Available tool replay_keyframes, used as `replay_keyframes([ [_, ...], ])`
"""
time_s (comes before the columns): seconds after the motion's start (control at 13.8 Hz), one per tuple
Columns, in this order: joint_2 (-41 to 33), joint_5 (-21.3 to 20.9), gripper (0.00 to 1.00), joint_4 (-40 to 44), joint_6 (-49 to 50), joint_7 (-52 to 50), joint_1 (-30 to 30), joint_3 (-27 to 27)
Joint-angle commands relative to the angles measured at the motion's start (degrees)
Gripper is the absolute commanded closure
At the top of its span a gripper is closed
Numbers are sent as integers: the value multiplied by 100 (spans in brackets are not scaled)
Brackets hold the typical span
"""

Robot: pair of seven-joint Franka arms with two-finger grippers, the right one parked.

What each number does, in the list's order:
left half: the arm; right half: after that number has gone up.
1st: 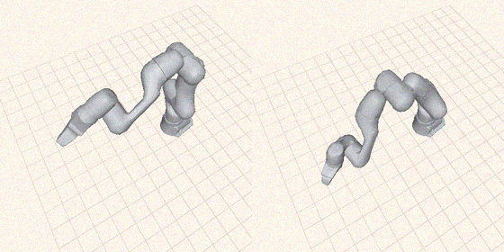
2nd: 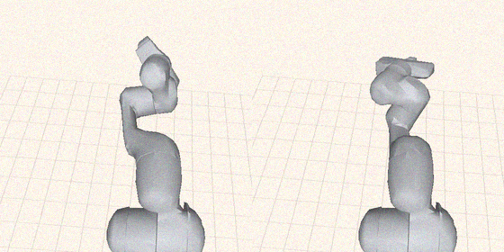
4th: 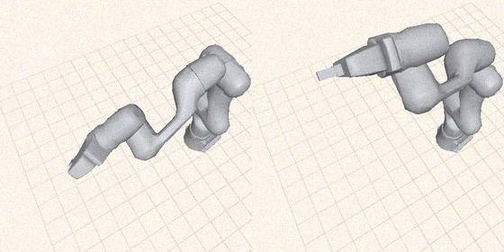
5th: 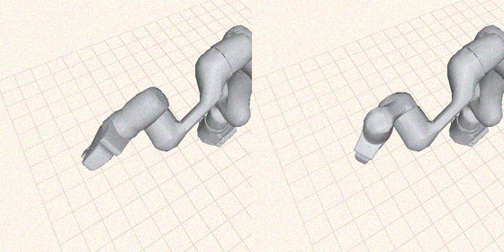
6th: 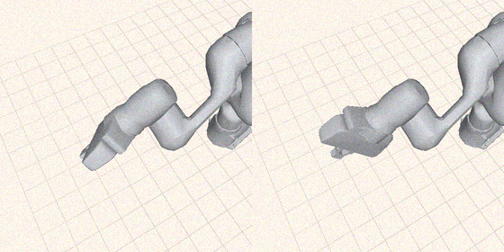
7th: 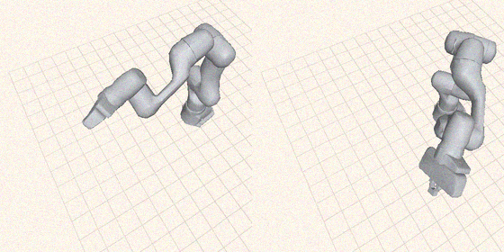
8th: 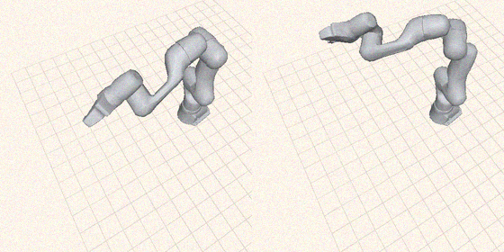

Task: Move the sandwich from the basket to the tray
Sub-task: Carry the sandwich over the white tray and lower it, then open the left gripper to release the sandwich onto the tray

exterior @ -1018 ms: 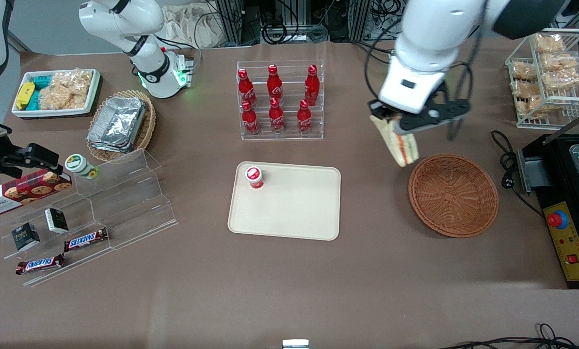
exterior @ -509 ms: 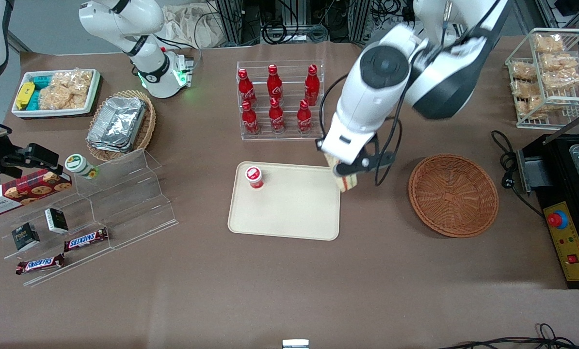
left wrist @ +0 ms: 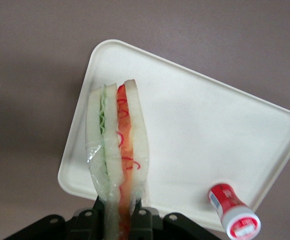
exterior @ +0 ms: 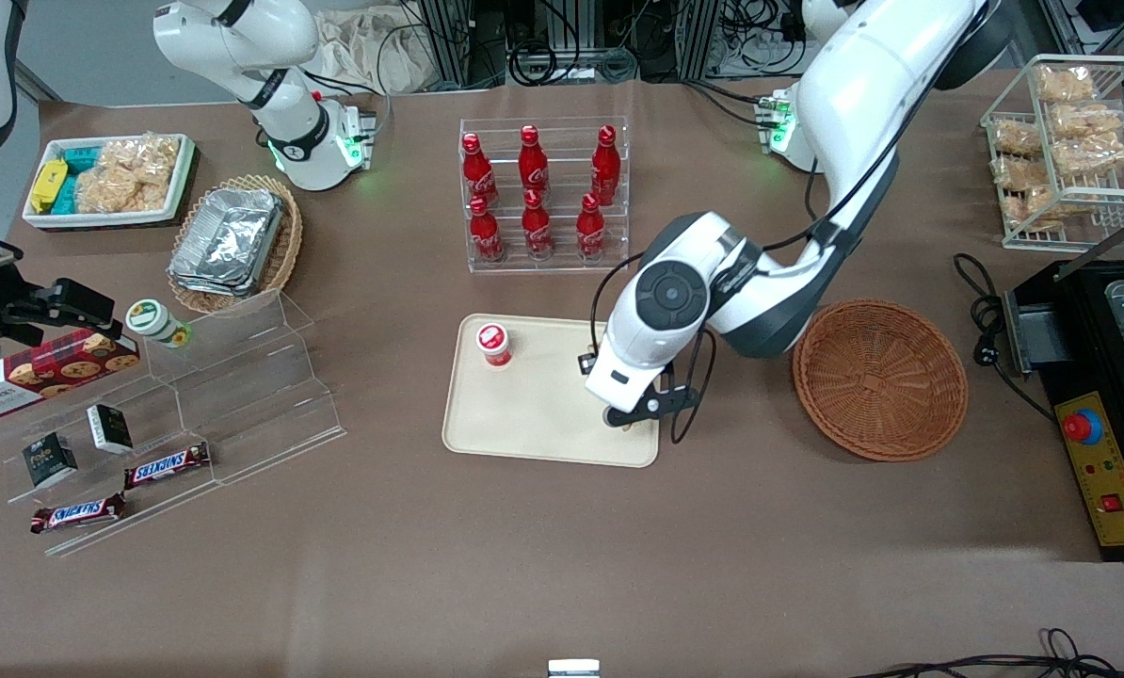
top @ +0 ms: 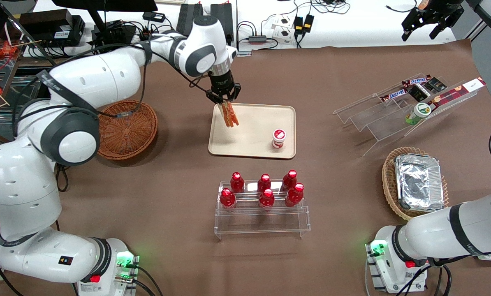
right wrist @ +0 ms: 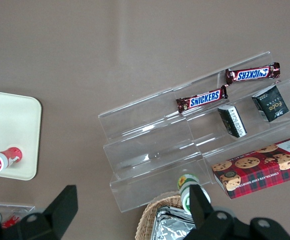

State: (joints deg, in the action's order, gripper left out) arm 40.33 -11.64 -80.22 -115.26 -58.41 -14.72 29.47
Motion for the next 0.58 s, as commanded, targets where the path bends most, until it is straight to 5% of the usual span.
replay_keyframes([
  [0.0,474,-417,77,208,-259,-346,-101,6],
  [0.22,800,-769,77,208,-506,-636,-172,-3],
  [0.36,827,-778,66,208,-506,-637,-181,-3],
  [0.51,845,-778,15,208,-515,-637,-181,-3],
])
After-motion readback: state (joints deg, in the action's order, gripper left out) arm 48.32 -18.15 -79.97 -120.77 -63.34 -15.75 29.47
